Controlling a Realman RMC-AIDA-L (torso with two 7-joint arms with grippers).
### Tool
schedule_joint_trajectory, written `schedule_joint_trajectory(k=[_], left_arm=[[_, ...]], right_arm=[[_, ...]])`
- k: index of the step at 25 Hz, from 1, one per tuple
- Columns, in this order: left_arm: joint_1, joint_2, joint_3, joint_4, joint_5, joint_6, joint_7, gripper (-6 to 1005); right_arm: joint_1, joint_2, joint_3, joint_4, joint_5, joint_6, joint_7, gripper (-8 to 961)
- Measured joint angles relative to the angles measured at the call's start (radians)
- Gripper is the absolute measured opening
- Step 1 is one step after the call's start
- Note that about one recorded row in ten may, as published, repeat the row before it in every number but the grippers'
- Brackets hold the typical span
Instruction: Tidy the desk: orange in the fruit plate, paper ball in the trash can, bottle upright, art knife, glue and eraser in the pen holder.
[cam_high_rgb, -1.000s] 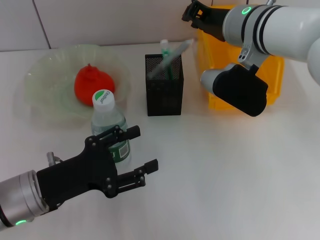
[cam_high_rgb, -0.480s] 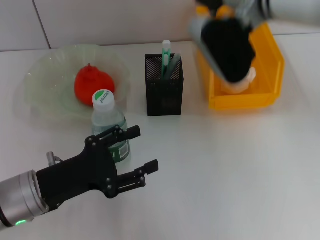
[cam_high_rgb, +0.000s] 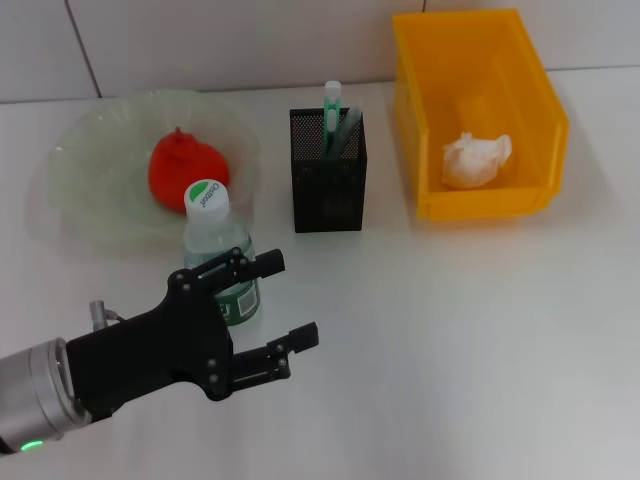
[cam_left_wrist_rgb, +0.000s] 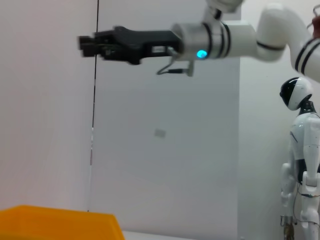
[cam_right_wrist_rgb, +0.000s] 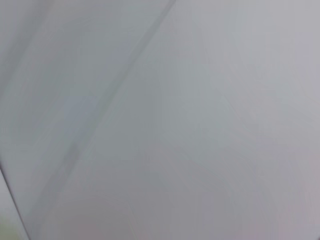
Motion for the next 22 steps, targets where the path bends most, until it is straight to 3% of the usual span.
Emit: schedule_joint_trajectory(k=[1, 2, 4, 6, 7, 8, 9, 10, 11, 12, 14, 17, 20, 22], left_arm=[[0.000, 0.003, 0.000, 0.006, 0.003, 0.027, -0.001, 795], [0.000, 0.005, 0.000, 0.011, 0.004, 0.032, -0.001, 795], [0.000, 0.005, 0.000, 0.011, 0.004, 0.032, -0.001, 795], [0.000, 0.005, 0.000, 0.016, 0.006, 0.035, -0.004, 795], [0.000, 0.007, 0.000, 0.029, 0.009, 0.037, -0.014, 795], [0.000, 0.009, 0.000, 0.029, 0.009, 0.038, -0.019, 795], [0.000, 0.009, 0.000, 0.029, 0.009, 0.038, -0.019, 795], [-0.001, 0.011, -0.001, 0.030, 0.022, 0.036, -0.030, 795], [-0.001, 0.011, -0.001, 0.030, 0.022, 0.036, -0.030, 795], [-0.002, 0.011, -0.004, 0.030, 0.032, 0.033, -0.036, 795], [-0.008, 0.012, -0.008, 0.030, 0.056, 0.021, -0.055, 795], [-0.015, 0.012, -0.012, 0.032, 0.084, -0.008, -0.081, 795], [-0.015, 0.013, -0.011, 0.033, 0.091, -0.010, -0.088, 795], [-0.016, 0.013, -0.017, 0.034, 0.126, -0.025, -0.106, 795]], right_arm=[[-0.041, 0.000, 0.049, 0.032, 0.124, -0.066, -0.005, 221], [-0.139, 0.006, 0.100, 0.124, 0.313, -0.160, -0.039, 226], [-0.180, 0.007, 0.100, 0.168, 0.381, -0.184, -0.063, 235], [-0.262, 0.009, 0.092, 0.297, 0.485, -0.247, -0.132, 245], [-0.305, 0.007, 0.096, 0.427, 0.529, -0.326, -0.194, 260], [-0.314, 0.000, 0.101, 0.508, 0.526, -0.371, -0.224, 276], [-0.314, 0.000, 0.101, 0.508, 0.526, -0.371, -0.224, 291], [-0.321, -0.015, 0.102, 0.632, 0.487, -0.445, -0.278, 306], [-0.321, -0.015, 0.102, 0.632, 0.487, -0.445, -0.278, 322], [-0.314, -0.029, 0.099, 0.729, 0.399, -0.498, -0.322, 337], [-0.309, -0.031, 0.099, 0.764, 0.361, -0.514, -0.337, 368], [-0.294, -0.037, 0.099, 0.886, 0.260, -0.564, -0.406, 507], [-0.288, -0.033, 0.095, 0.916, 0.212, -0.565, -0.445, 629], [-0.262, -0.017, 0.093, 0.968, 0.149, -0.564, -0.506, 687]])
